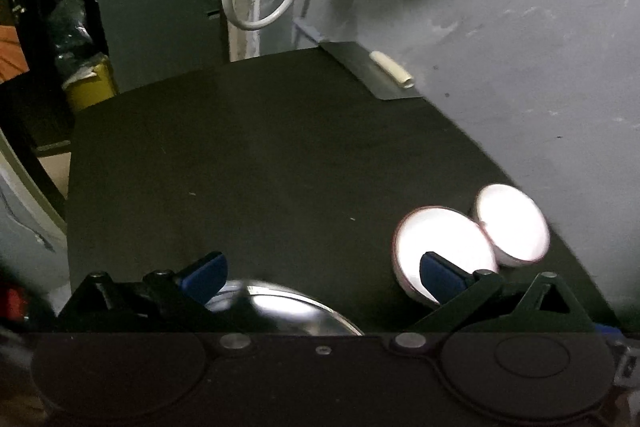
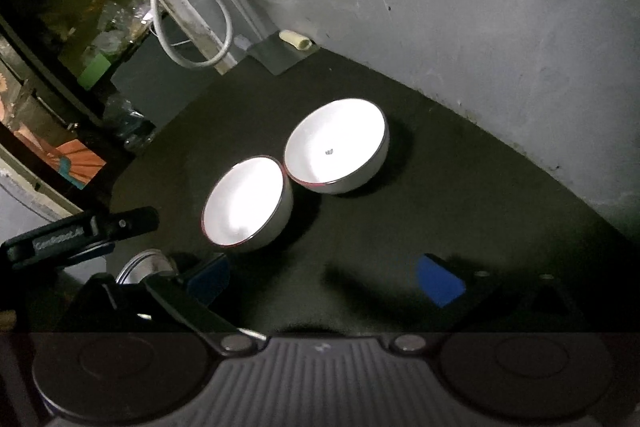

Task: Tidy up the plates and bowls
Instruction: 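Move both grippers to the red-rimmed white bowl, then close both grippers on the rim of the white bowl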

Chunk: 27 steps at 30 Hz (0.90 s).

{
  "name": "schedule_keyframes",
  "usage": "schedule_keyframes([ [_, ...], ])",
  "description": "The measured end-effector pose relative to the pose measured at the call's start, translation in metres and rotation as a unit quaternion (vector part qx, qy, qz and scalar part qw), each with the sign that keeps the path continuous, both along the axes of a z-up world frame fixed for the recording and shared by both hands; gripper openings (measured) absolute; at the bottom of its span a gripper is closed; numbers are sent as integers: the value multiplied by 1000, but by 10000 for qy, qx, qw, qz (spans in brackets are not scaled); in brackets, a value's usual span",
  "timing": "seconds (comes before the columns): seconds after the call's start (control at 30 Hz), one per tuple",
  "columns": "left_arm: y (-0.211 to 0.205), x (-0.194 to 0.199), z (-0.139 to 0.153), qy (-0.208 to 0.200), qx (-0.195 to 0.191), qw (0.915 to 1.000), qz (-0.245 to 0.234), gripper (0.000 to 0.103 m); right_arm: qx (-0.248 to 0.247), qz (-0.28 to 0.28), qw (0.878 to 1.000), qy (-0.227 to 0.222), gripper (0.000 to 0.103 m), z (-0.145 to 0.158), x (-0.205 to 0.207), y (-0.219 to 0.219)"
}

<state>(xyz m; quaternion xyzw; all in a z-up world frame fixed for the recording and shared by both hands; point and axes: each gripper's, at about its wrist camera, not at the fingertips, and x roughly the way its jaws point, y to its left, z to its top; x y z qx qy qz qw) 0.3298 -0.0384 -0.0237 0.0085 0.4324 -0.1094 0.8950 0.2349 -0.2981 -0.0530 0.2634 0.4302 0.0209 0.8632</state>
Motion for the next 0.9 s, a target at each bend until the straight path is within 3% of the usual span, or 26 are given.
schedule_keyframes([
  [0.33,-18,35,-13,249,-230,9982,-491,102,193,-164,9997,-36,102,-10,30,3],
  [0.53,-31,47,-23,393,-115,9959,-800,101,229,-163,9996,6,90,-16,45,7],
  [0.73,-36,51,-31,553,-50,9934,-1002,83,329,-67,9994,37,81,-19,56,15],
  [0.9,-34,52,-35,797,-319,9904,-1086,64,406,-28,9992,6,76,-20,65,18],
])
